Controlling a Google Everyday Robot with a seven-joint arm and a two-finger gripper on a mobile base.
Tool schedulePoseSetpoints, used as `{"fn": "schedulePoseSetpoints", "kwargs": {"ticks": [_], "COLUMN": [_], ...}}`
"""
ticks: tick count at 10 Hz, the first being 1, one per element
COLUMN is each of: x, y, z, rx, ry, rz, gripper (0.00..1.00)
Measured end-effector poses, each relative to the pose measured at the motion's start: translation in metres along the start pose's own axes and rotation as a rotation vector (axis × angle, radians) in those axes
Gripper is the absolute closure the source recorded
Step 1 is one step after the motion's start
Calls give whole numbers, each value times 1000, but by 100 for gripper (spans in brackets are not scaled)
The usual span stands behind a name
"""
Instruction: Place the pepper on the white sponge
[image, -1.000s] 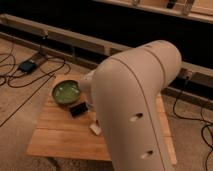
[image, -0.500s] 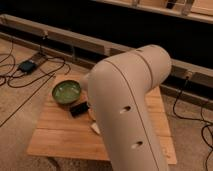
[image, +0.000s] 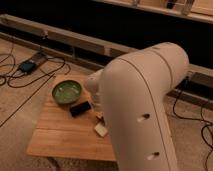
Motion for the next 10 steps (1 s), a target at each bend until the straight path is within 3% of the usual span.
{"fn": "schedulePoseSetpoints", "kwargs": {"ticks": [2,6,9,10], "x": [9,17,20,21], "y": [0,2,11,13], "z": [-5,-25,-60,-68], "rx": [3,4,16,20], "ry": [-20,-66,-111,-125], "rz": [5,9,7,9], "gripper": [95,55,25,21]}}
